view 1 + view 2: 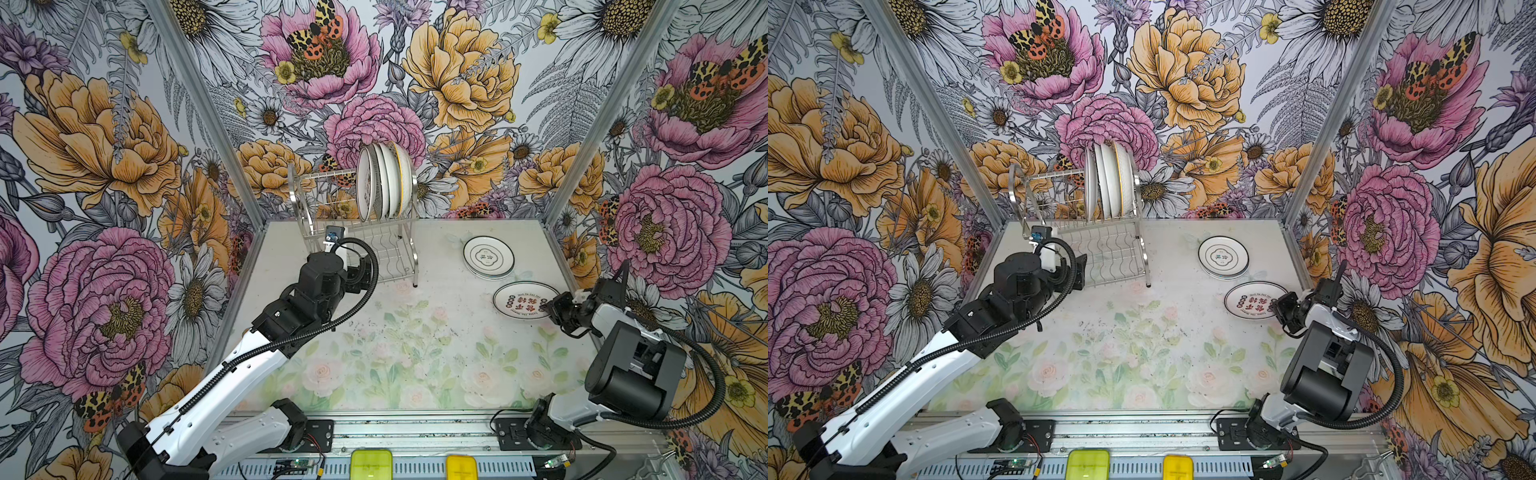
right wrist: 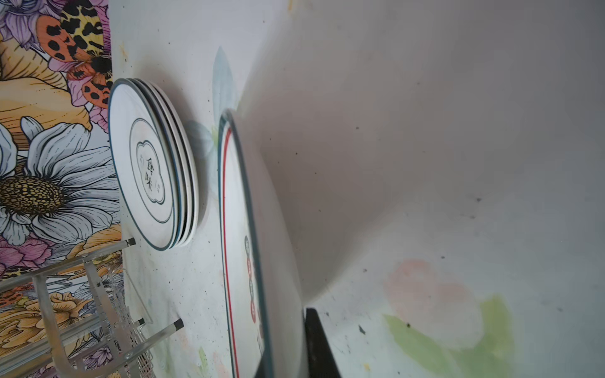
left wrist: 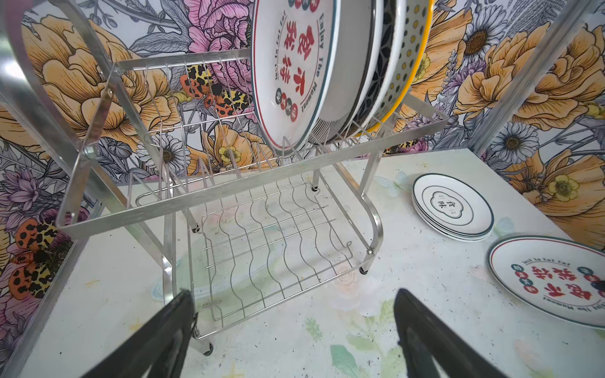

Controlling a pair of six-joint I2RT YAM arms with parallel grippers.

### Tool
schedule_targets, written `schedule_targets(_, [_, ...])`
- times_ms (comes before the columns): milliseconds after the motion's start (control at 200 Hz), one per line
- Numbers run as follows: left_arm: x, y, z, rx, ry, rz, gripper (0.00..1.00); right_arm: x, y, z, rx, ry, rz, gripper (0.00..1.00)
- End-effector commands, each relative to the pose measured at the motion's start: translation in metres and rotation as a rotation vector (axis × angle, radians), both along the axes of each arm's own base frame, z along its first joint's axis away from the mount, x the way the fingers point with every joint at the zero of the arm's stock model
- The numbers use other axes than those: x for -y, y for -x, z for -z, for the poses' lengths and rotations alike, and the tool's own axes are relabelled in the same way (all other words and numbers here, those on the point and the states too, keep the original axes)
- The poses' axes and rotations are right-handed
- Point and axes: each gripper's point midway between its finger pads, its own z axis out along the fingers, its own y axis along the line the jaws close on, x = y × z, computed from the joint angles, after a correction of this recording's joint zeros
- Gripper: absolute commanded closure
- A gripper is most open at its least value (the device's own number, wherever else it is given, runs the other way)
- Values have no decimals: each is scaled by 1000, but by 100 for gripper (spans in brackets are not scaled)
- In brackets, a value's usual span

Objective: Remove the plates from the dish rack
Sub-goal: 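Lower the red-printed plate onto the table beside the green-rimmed stack with the right gripper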

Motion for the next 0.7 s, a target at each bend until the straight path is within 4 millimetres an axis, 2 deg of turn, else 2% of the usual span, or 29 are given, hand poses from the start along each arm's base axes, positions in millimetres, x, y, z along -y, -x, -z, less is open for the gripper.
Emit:
schedule_targets(0, [-2, 4, -1, -16, 27, 6, 3, 12, -11, -3, 49, 54, -3, 100])
schedule_targets(325, [-3, 1, -2, -18, 25, 1, 1, 19, -7, 13, 4, 70, 13, 100])
schedule_targets(696, [-7, -2, 1, -24, 14, -10, 1, 22, -4, 22, -24, 72, 18, 74])
